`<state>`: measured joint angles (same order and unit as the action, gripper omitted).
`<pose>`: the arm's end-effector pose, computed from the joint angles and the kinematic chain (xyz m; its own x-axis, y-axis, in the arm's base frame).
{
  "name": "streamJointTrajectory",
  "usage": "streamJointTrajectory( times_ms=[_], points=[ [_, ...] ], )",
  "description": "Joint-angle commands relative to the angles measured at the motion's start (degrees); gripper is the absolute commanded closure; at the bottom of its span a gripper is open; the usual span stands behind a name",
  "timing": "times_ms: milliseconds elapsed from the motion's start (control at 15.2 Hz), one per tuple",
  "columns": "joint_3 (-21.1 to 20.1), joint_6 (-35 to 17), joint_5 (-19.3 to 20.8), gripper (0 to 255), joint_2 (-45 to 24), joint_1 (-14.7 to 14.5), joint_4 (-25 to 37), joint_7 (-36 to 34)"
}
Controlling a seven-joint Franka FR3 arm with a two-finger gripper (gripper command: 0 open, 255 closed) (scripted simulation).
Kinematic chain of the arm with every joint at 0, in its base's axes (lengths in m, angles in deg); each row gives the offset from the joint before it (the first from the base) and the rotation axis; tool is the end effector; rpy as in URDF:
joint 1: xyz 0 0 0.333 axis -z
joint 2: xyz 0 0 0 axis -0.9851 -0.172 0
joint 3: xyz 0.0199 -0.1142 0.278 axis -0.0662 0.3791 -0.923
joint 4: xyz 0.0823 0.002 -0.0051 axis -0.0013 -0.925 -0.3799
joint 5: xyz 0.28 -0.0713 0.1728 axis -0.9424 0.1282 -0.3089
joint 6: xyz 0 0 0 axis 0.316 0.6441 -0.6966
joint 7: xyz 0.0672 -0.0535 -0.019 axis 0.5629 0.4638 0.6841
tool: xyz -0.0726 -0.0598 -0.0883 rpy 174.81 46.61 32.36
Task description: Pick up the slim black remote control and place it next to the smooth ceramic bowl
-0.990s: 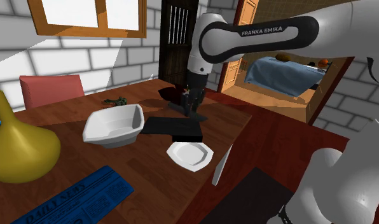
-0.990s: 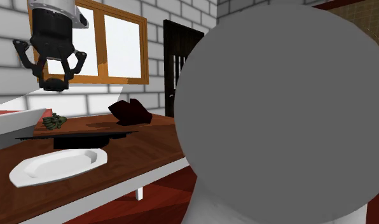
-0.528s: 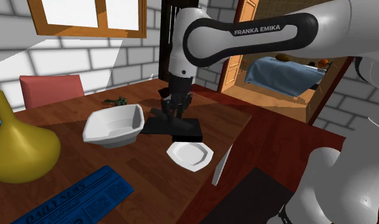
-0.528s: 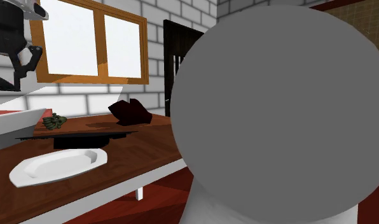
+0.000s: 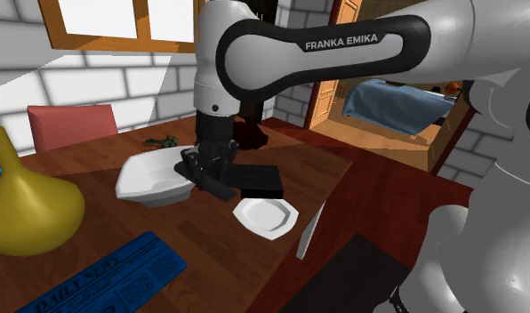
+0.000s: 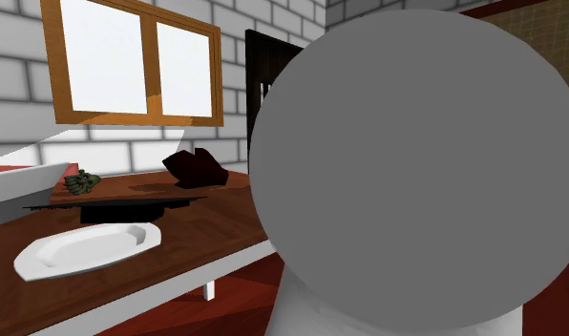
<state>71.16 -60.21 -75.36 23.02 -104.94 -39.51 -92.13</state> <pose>0.4144 0.2943 0.4988 0.9879 0.1545 -0.0108 0.1532 -0.9849 -0.0808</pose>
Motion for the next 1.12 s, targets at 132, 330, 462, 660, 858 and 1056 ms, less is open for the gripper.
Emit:
streamJointTrajectory(
  times_ms=[132,330,462,660,858,1056],
  points=[
    [-1.2,-1.4,0.4,255,-1.9,-1.2,0.7,-2.6],
    [-1.2,-3.6,0.4,255,-2.2,-1.3,-1.2,-2.4],
    [-1.3,-5.1,0.4,255,-2.5,-1.3,-2.5,-2.4],
    [-1.3,-7.4,0.4,255,-3.0,-1.3,-4.2,-2.3],
    [-1.3,-9.6,0.5,255,-3.5,-1.3,-5.9,-2.2],
    [-1.3,-11.8,0.6,255,-4.2,-1.4,-7.4,-2.1]
  ],
)
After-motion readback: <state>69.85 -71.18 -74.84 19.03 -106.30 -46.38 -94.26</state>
